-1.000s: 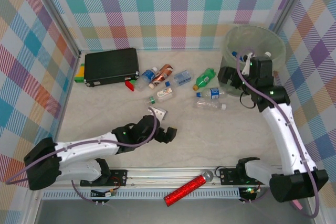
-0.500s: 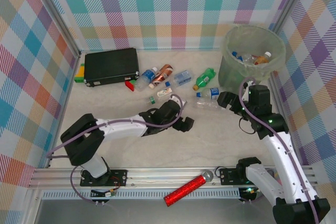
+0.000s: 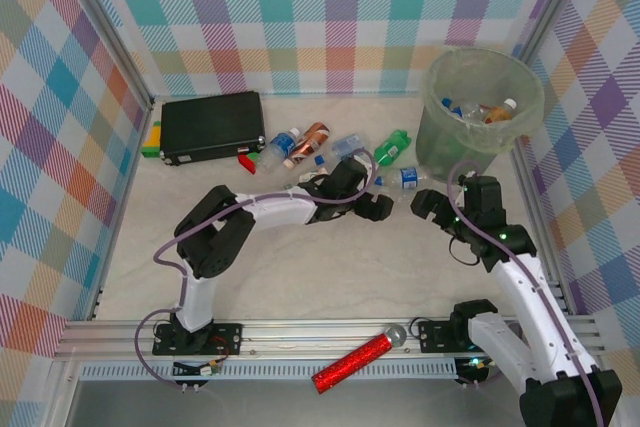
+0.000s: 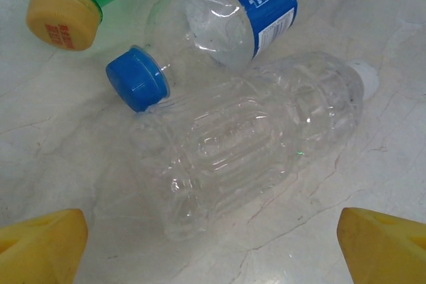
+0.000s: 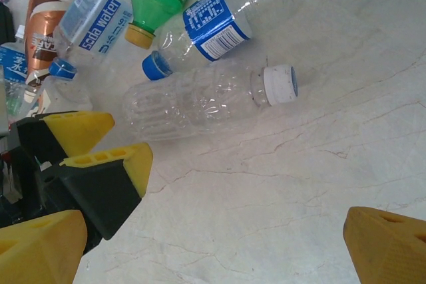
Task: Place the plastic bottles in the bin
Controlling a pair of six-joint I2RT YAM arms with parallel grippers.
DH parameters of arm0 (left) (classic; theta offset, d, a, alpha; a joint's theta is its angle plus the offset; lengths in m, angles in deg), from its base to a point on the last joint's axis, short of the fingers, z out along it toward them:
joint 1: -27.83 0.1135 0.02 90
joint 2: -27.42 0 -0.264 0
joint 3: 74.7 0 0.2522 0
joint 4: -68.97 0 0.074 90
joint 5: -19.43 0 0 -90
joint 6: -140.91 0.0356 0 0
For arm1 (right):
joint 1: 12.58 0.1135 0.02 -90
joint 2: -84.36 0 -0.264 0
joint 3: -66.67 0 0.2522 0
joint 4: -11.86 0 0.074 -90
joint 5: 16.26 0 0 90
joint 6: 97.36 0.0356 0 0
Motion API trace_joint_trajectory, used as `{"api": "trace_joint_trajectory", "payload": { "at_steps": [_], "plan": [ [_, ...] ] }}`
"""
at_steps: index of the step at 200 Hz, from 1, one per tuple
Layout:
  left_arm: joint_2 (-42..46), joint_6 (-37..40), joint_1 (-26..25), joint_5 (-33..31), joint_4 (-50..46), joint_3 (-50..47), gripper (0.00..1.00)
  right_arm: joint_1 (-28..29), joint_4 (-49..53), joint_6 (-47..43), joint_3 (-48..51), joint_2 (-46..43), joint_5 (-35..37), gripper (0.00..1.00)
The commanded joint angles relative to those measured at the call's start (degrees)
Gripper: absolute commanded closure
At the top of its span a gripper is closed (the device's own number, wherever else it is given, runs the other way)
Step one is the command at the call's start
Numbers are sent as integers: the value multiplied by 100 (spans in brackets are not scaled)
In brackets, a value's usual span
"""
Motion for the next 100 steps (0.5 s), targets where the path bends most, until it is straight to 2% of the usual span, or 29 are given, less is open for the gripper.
{"api": "trace_joint_trajectory", "payload": {
  "at_steps": [1,54,100],
  "plan": [
    [125,-16,67,87,-21,-35,4,28,-484,-142,70,365,13,1],
    [1124,-460,76,-289,471,-1172,0,29,-1416,-489,-689,2411,-783,1],
    [2005,-706,76,-443,469,-1857,0,28,-1394,-887,-1599,3765,-612,1]
  ]
}}
